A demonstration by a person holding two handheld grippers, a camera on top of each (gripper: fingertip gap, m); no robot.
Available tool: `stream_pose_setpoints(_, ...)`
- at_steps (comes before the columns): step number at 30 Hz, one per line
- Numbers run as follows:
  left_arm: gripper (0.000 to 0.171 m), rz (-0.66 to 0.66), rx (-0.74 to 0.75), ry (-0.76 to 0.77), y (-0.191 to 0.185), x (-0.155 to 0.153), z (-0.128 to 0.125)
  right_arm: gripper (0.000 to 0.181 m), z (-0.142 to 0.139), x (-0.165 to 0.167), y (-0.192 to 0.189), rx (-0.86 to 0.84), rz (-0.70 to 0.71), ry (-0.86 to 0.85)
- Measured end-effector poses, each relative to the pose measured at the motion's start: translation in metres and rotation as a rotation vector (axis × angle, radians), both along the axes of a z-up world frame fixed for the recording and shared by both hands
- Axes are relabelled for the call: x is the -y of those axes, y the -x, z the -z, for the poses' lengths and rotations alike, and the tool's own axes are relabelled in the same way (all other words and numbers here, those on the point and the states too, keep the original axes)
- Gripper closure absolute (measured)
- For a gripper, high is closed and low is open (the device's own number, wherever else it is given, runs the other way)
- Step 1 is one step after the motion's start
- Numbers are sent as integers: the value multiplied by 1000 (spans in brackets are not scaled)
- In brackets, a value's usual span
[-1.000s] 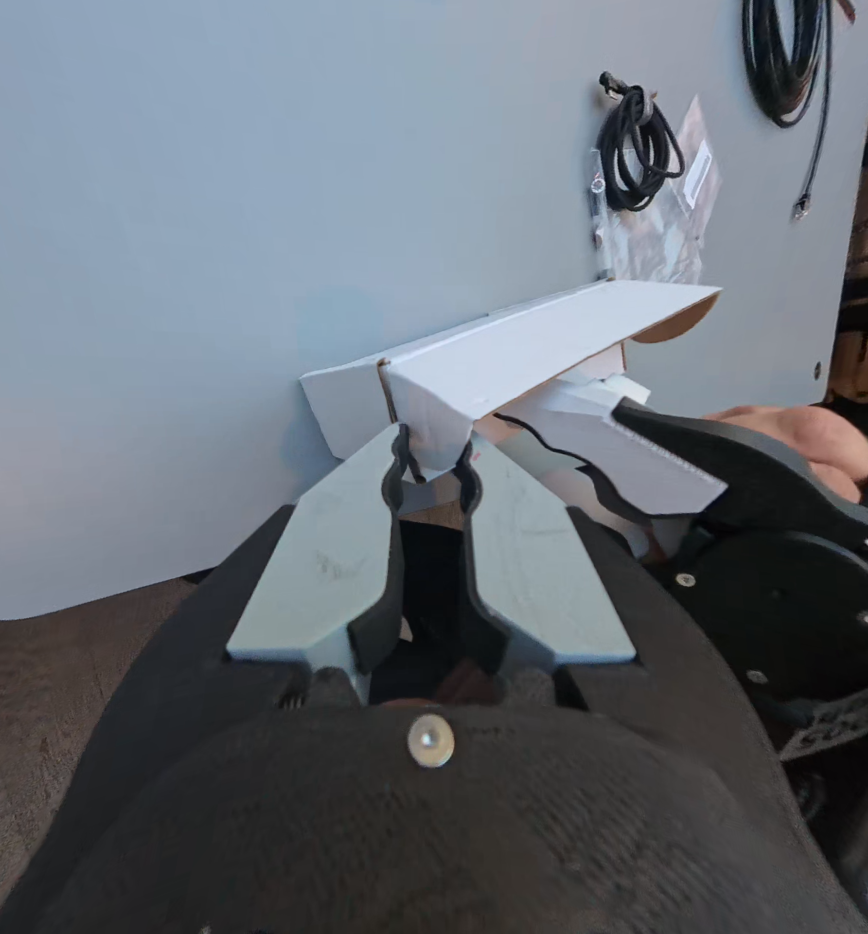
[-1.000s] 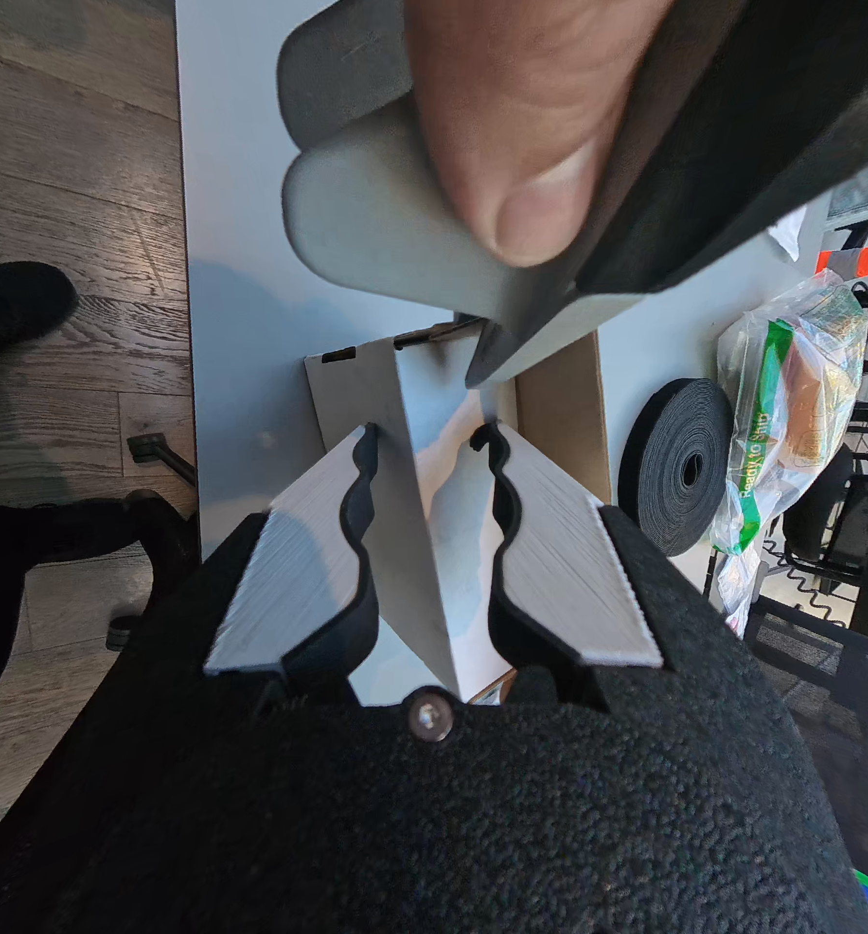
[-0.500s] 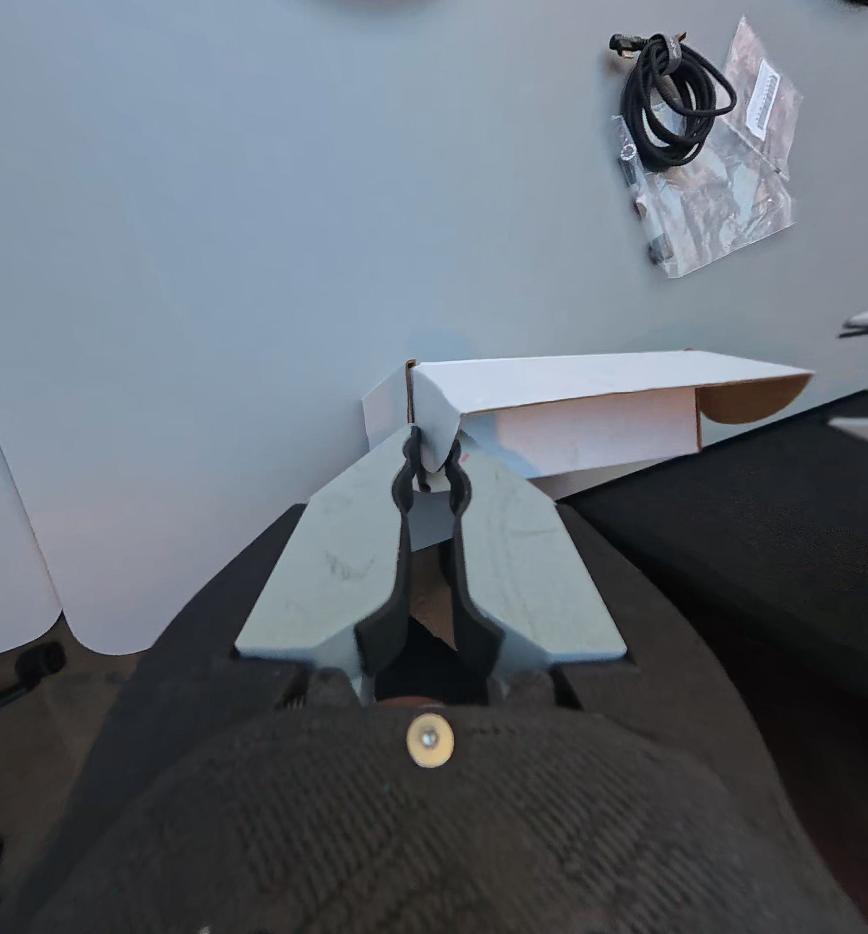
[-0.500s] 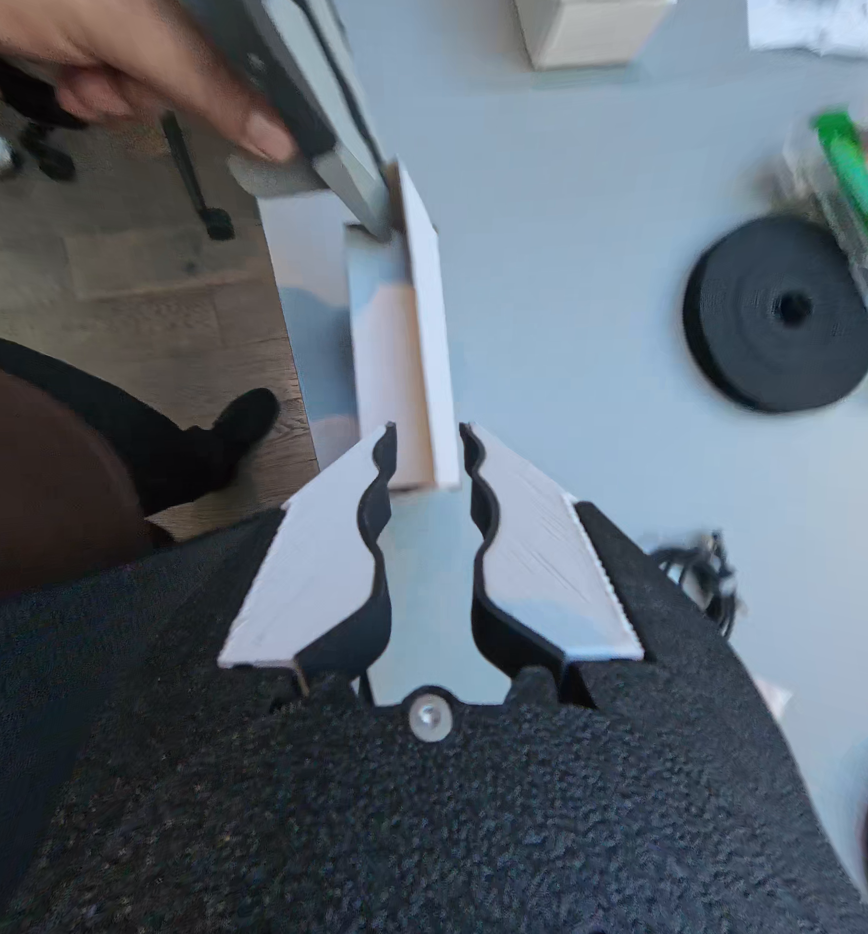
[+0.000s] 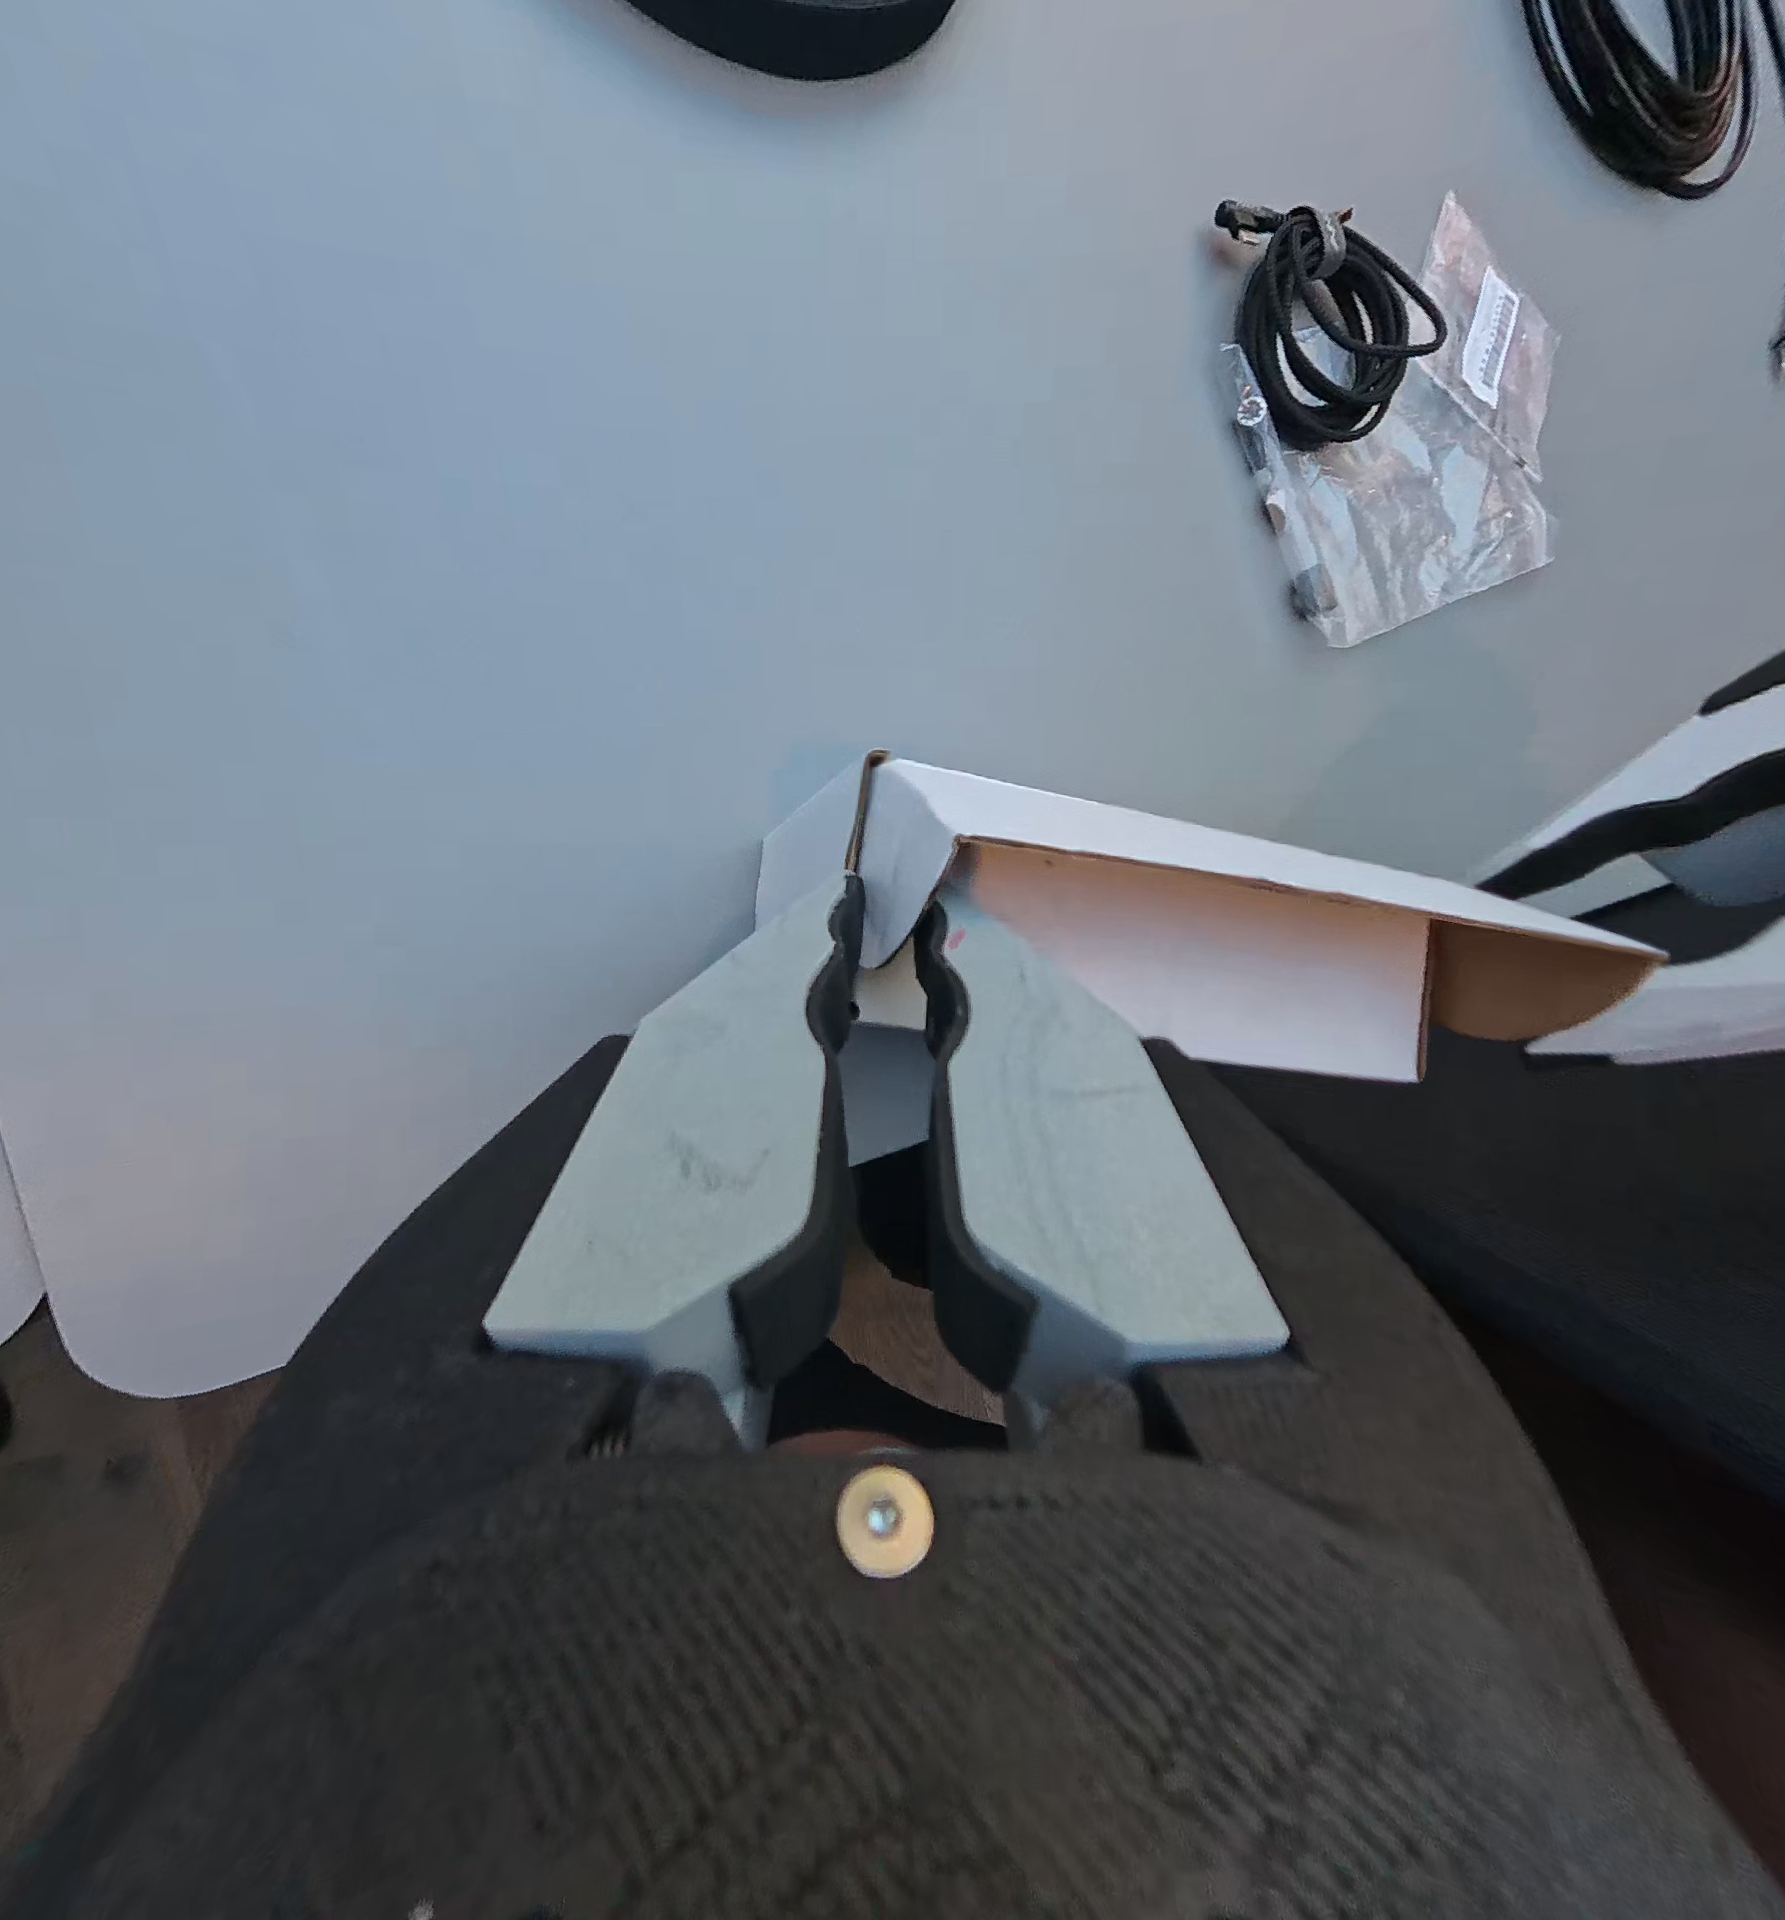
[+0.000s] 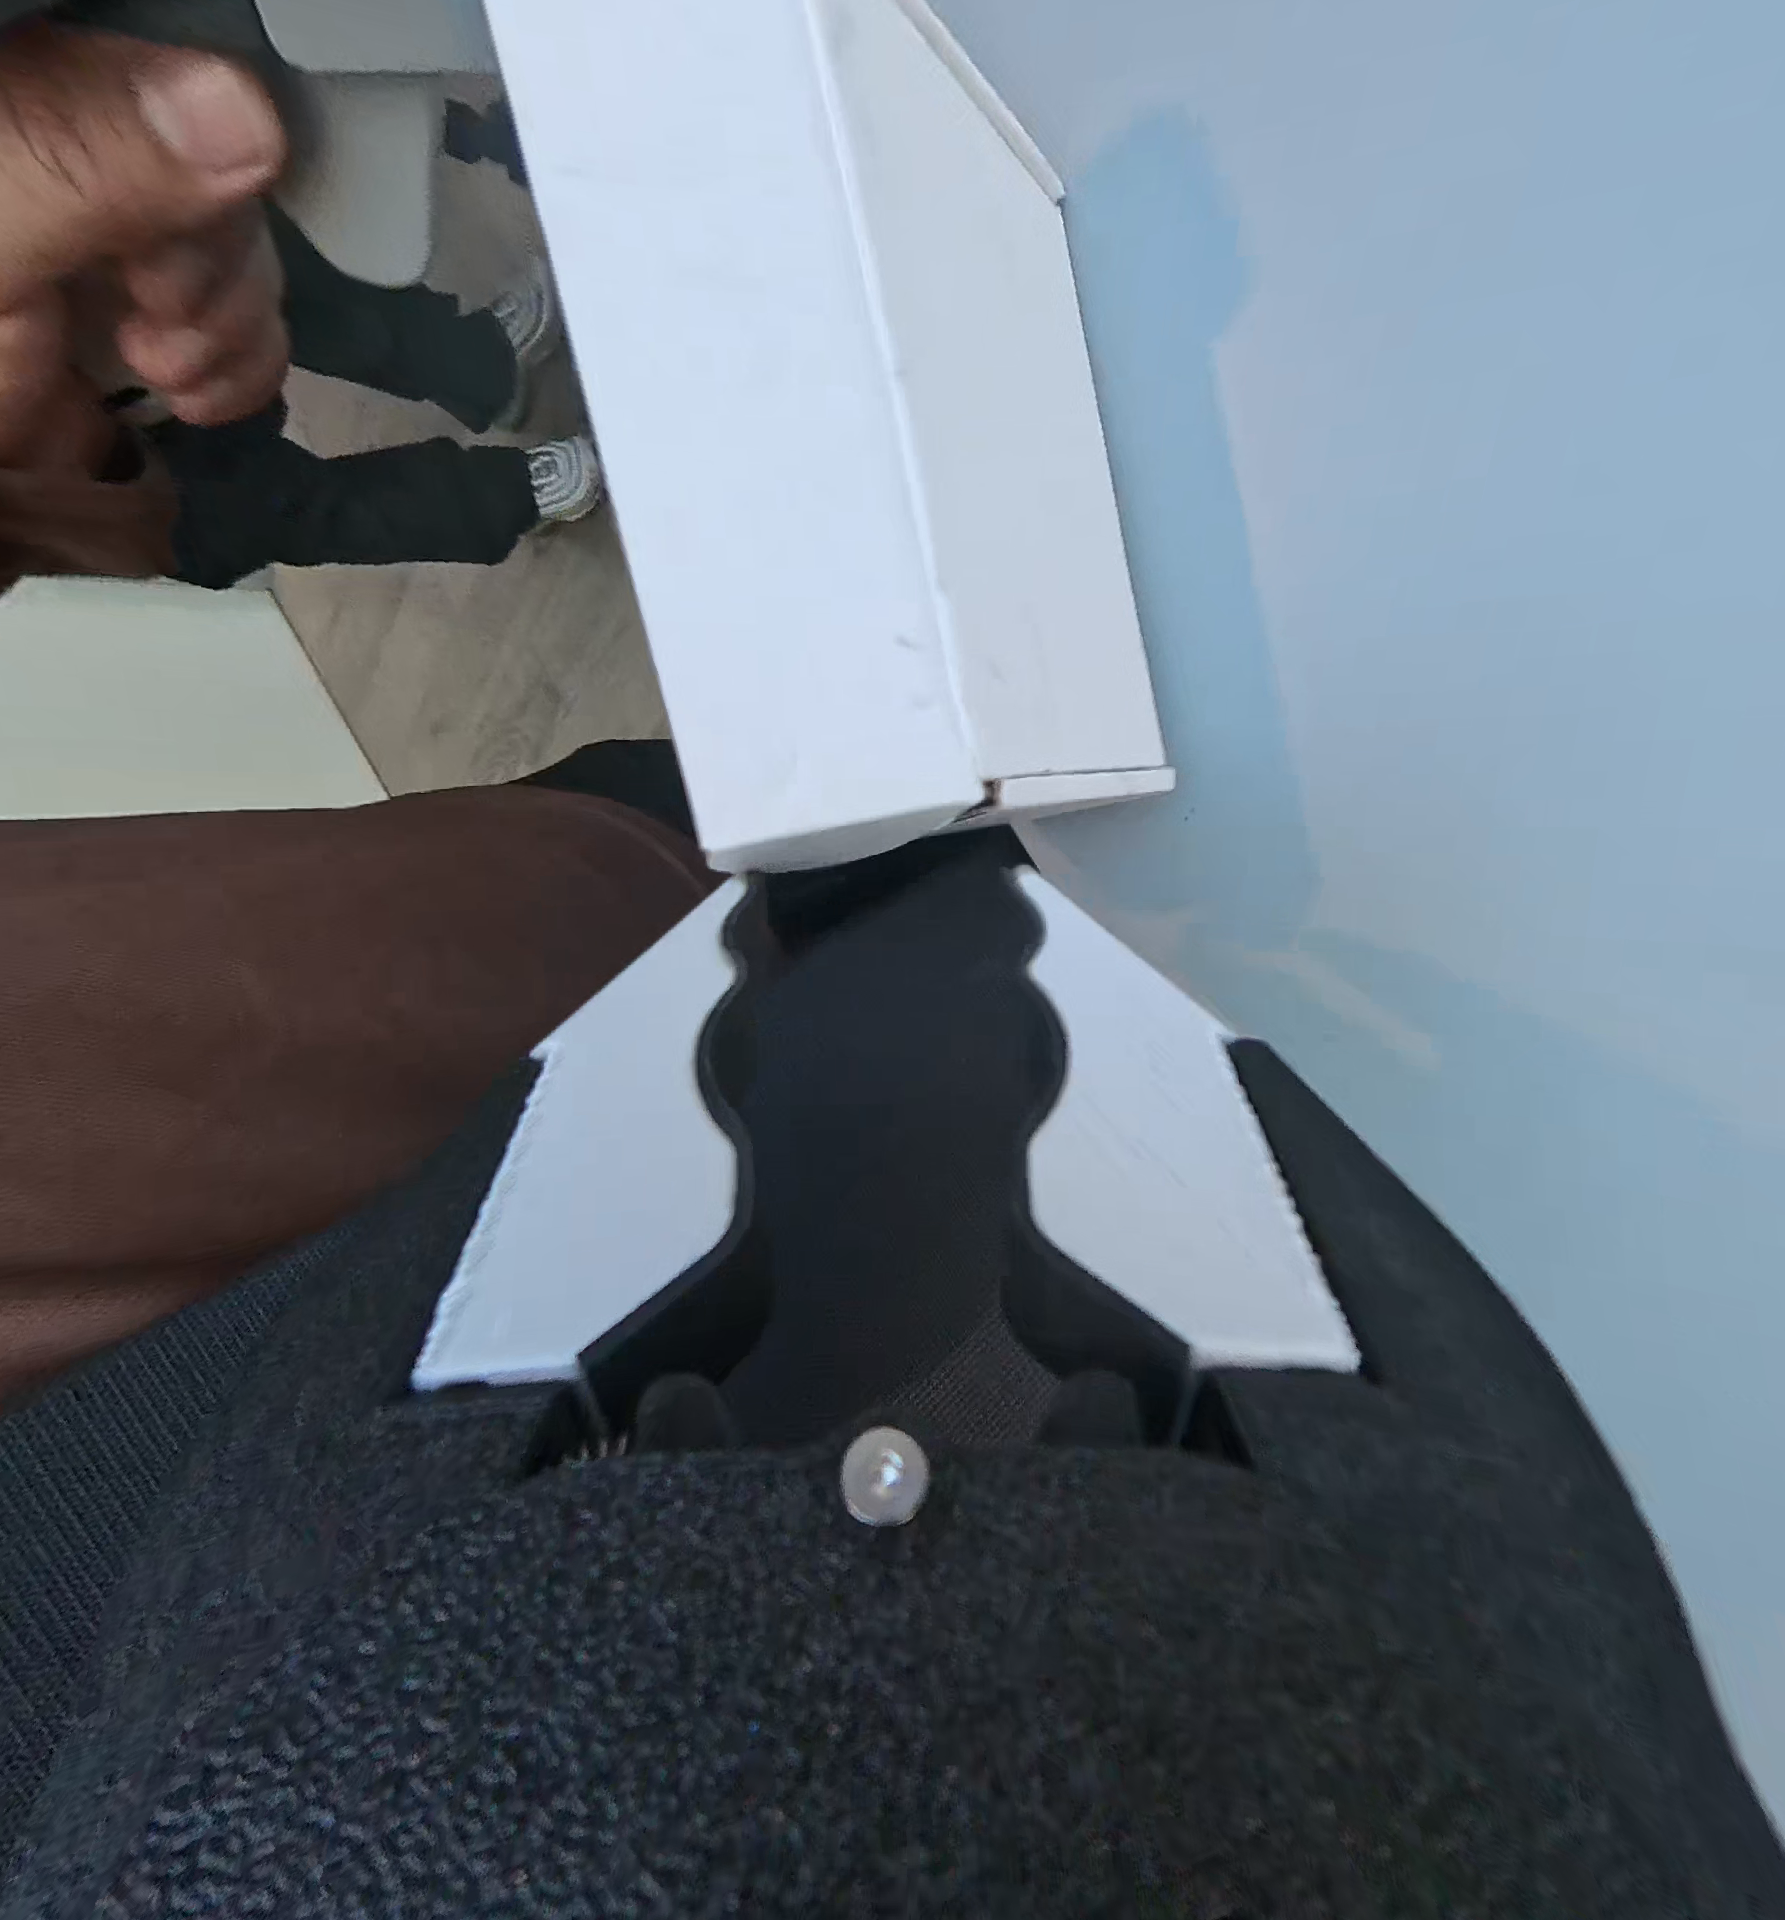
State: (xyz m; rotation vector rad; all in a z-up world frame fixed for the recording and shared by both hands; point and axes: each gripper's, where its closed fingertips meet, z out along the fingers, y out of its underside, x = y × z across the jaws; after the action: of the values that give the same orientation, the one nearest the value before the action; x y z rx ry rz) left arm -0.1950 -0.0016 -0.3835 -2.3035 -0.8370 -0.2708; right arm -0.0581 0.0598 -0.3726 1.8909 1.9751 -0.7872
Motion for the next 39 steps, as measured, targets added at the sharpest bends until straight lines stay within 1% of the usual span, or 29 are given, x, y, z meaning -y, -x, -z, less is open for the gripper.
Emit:
stream_pose_setpoints(2, 162, 7, 6, -16, -2, 1, -2, 163, 3, -8, 3, -4, 11, -21)
stream_pose_setpoints(3, 160, 21, 13, -28, -5, 1, -4, 170, 4, -13, 5, -10, 24, -35)
stream_pose_setpoints(4, 159, 38, 19, -37, -9, 2, -5, 172, 6, -20, 5, -7, 40, -52)
stream_pose_setpoints(5, 158, 63, 31, -57, -14, 3, -7, 170, 8, -26, 6, -5, 57, -66)
stream_pose_setpoints(6, 152, 87, 44, -78, -19, 5, -10, 166, 7, -30, 7, -10, 71, -68)
stream_pose_setpoints(8, 131, 144, 41, -109, -23, 11, -17, 161, 4, -34, 7, -29, 78, -72)
stream_pose_setpoints(9, 123, 199, 24, -119, -25, 14, -19, 159, 2, -36, 6, -39, 75, -85)
stream_pose_setpoints(10, 107, 259, -4, -110, -25, 19, -18, 156, 0, -36, 5, -50, 67, -94)
stream_pose_setpoints(11, 83, 329, -40, -87, -23, 23, -14, 155, -3, -36, 5, -59, 60, -103)
stream_pose_setpoints(13, 55, 502, -127, -18, -16, 32, 3, 154, -4, -35, 5, -66, 58, -118)
stream_pose_setpoints(14, 46, 577, -183, 13, -9, 32, 10, 154, -4, -34, 6, -63, 63, -118)
stream_pose_setpoints(16, 45, 719, -282, 22, 0, 24, 19, 153, -3, -32, 10, -52, 78, -120)
stream_pose_setpoints(18, 49, 850, -298, -16, -7, 9, 20, 154, -2, -31, 13, -44, 92, -114)
stream_pose_setpoints(19, 56, 899, -290, -37, -11, 2, 20, 157, -1, -31, 15, -42, 96, -118)
stream_pose_setpoints(22, 95, 1010, -231, -59, -26, -9, 22, 172, -4, -30, 17, -34, 110, -99)
stream_pose_setpoints(23, 106, 1039, -217, -58, -31, -10, 23, 172, -4, -30, 17, -26, 114, -99)
stream_pose_setpoints(25, 112, 1085, -230, -59, -39, -10, 24, 173, -4, -33, 18, -11, 130, -102)
stream_pose_setpoints(29, 113, 1087, -259, -49, -43, -11, 24, 176, -10, -35, 23, 2, 164, -43)
stream_pose_setpoints(32, 114, 1075, -250, -44, -44, -11, 24, 176, -9, -36, 26, 11, 154, -32)
stream_pose_setpoints(34, 114, 1065, -242, -48, -43, -11, 24, 177, -9, -37, 27, 13, 137, -47)
stream_pose_setpoints(37, 113, 1062, -250, -55, -44, -11, 24, 177, -8, -39, 22, 12, 62, -127)
stream_pose_setpoints(39, 113, 1048, -241, -55, -43, -12, 24, 177, -6, -38, 21, 16, 41, -140)
